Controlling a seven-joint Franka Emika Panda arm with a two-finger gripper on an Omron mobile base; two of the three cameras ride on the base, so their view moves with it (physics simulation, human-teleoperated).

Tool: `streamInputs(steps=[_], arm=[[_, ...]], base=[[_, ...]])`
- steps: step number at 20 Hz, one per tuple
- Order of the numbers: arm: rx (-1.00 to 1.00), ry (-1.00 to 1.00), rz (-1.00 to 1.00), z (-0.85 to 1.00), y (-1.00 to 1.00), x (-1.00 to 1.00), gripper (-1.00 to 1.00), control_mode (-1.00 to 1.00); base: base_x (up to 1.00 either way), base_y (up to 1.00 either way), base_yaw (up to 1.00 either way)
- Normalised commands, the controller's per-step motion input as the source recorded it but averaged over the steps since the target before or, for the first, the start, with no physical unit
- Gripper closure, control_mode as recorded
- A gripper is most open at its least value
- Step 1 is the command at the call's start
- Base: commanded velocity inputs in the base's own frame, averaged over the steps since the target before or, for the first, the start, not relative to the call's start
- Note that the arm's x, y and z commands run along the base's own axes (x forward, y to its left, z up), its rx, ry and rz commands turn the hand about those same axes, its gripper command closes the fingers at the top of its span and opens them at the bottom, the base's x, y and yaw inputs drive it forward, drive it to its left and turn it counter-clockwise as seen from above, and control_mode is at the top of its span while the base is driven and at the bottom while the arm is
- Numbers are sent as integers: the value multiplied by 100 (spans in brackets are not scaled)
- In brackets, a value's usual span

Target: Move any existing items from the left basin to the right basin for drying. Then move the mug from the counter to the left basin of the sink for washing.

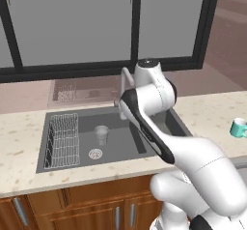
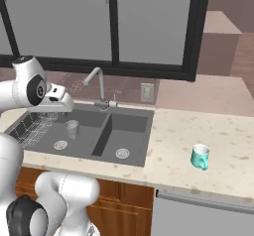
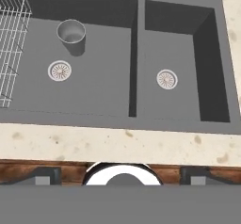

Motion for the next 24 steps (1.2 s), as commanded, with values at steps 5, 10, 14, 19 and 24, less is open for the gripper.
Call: streamInputs(steps=[5, 10, 14, 19, 24], arm=[[0, 0, -7, -9, 0, 0, -100, -100], [0, 0, -9, -7, 1, 0, -100, -100], [0, 0, -9, -10, 1, 0, -100, -100], [0, 0, -8, -14, 5, 1, -100, -100], [0, 0, -7, -17, 7, 10, -100, -100]], base=[[0, 0, 0], [0, 0, 0], [0, 0, 0], [0, 0, 0], [0, 0, 0]])
